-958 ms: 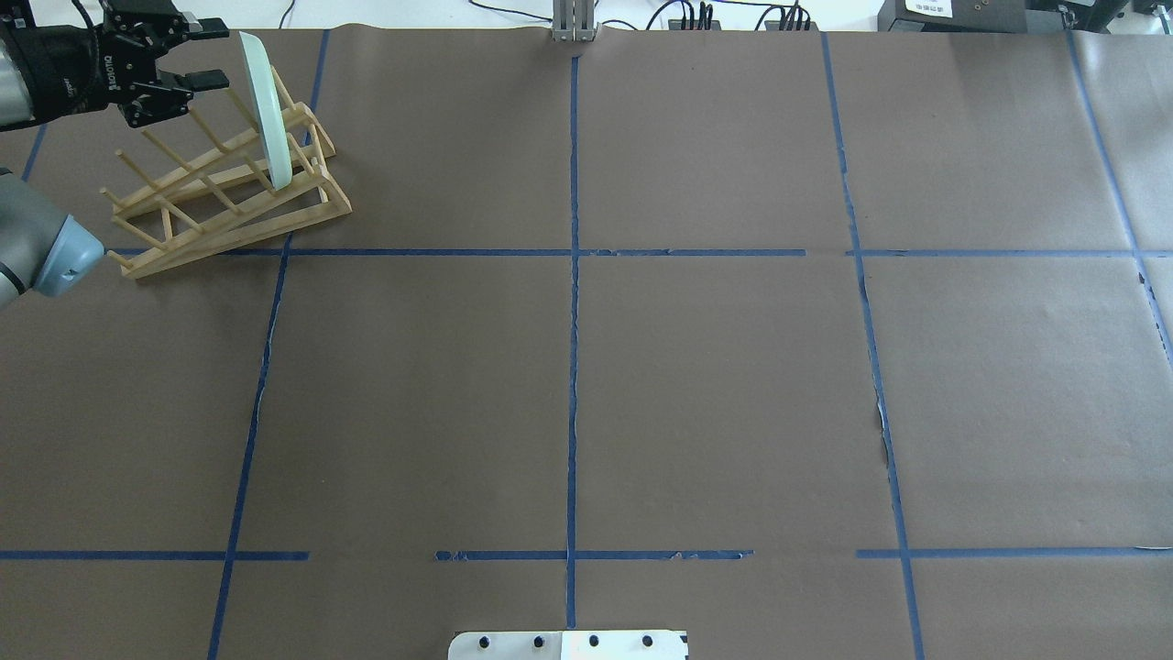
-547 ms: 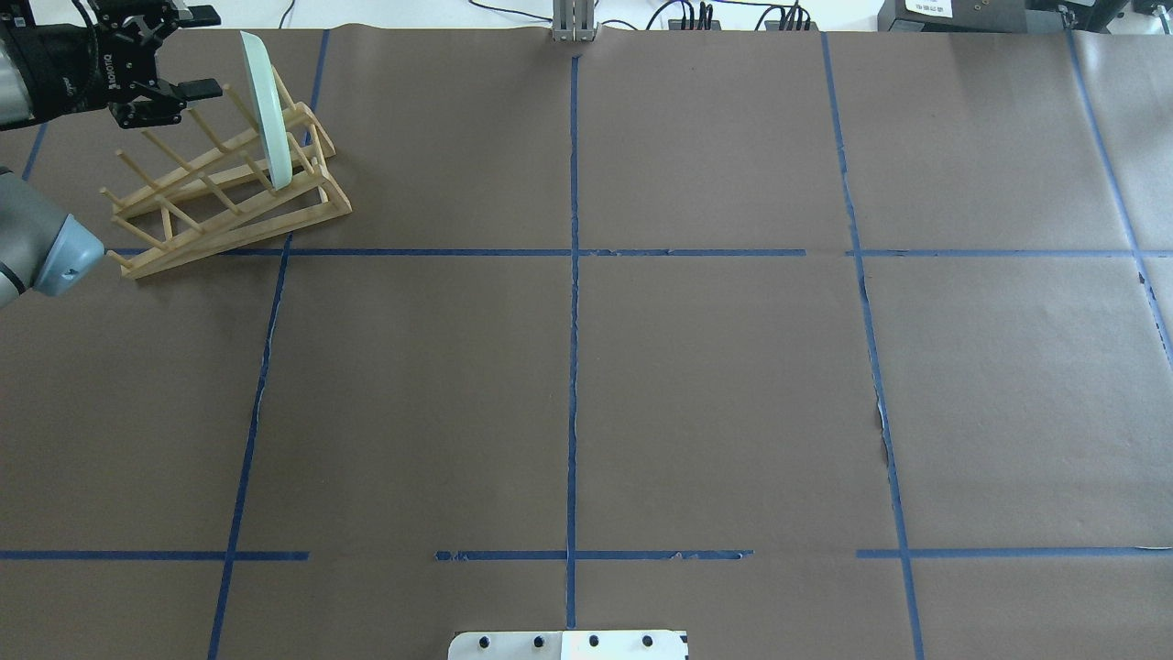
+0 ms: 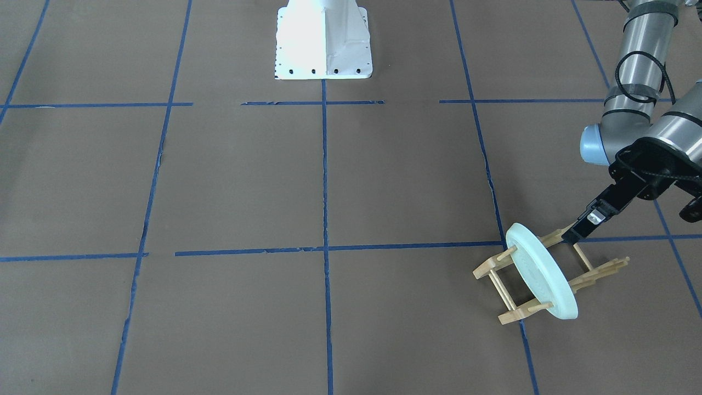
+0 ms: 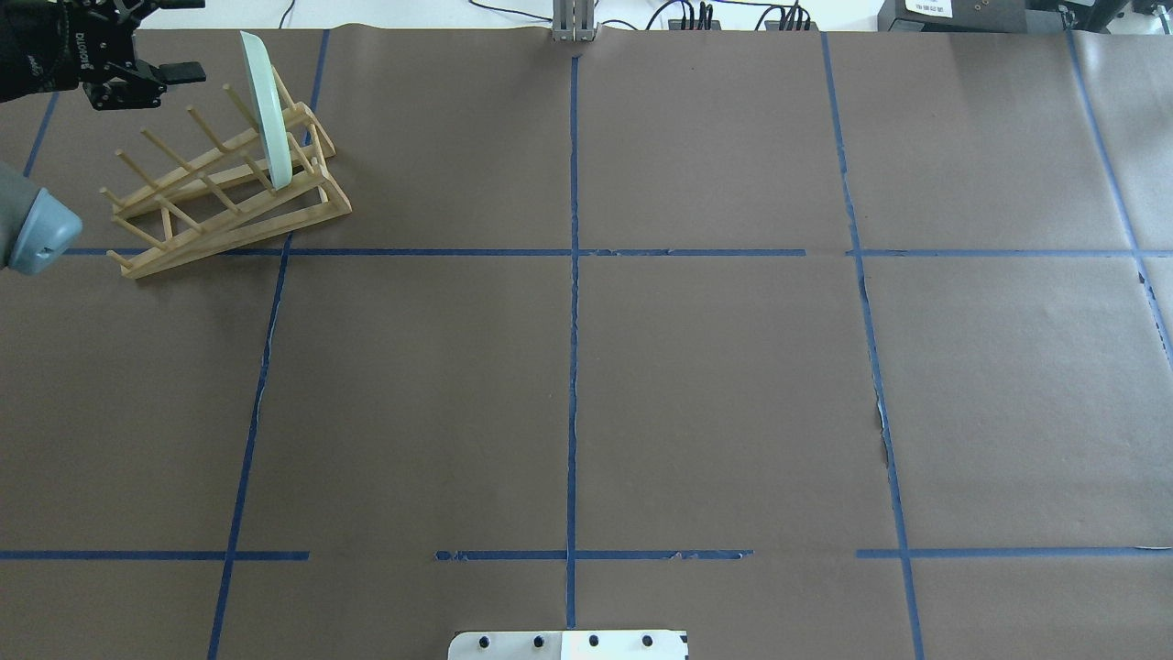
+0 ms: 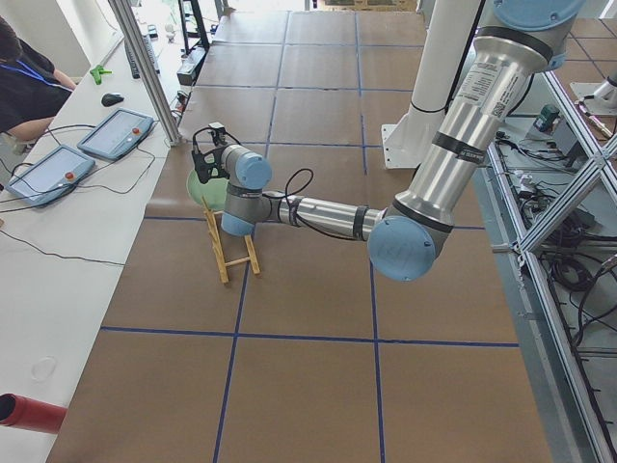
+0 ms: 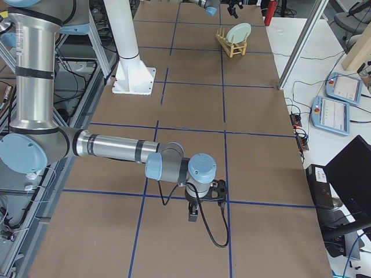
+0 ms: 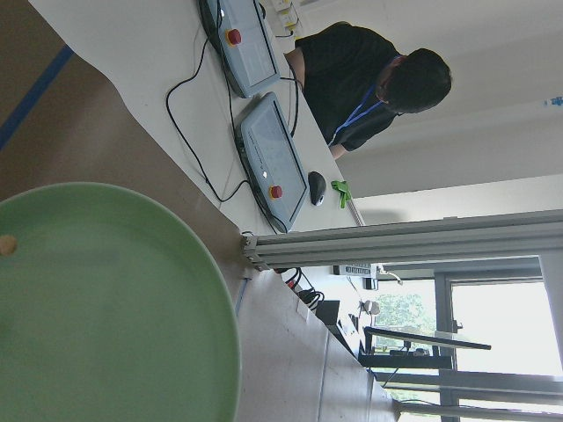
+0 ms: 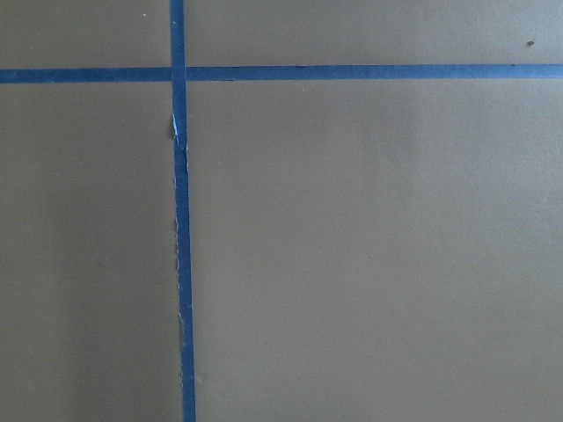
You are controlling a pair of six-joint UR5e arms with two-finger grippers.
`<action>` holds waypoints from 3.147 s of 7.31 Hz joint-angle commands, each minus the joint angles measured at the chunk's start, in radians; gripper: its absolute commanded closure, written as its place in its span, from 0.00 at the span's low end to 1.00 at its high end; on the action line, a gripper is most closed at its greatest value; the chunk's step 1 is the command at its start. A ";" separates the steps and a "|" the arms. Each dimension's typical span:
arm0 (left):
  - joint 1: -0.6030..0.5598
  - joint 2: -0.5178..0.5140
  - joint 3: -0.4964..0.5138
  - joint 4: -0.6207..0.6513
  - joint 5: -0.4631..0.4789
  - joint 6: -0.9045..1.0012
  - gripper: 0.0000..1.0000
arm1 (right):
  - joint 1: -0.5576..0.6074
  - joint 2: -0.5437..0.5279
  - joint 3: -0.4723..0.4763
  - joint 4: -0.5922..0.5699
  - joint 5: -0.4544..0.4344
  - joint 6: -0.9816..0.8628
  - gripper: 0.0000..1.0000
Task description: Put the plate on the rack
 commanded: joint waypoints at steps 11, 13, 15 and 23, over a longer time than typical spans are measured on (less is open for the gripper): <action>-0.164 0.374 -0.272 0.855 0.006 1.366 0.00 | 0.000 0.000 0.000 0.000 0.000 0.001 0.00; -0.171 0.377 -0.278 1.085 -0.003 1.563 0.00 | 0.000 0.000 0.002 0.000 0.000 0.001 0.00; -0.251 0.378 -0.280 1.252 -0.073 1.732 0.00 | 0.000 0.000 0.000 0.000 0.000 0.001 0.00; -0.391 0.479 -0.283 1.348 -0.244 1.912 0.00 | 0.000 0.000 0.000 0.000 0.000 -0.001 0.00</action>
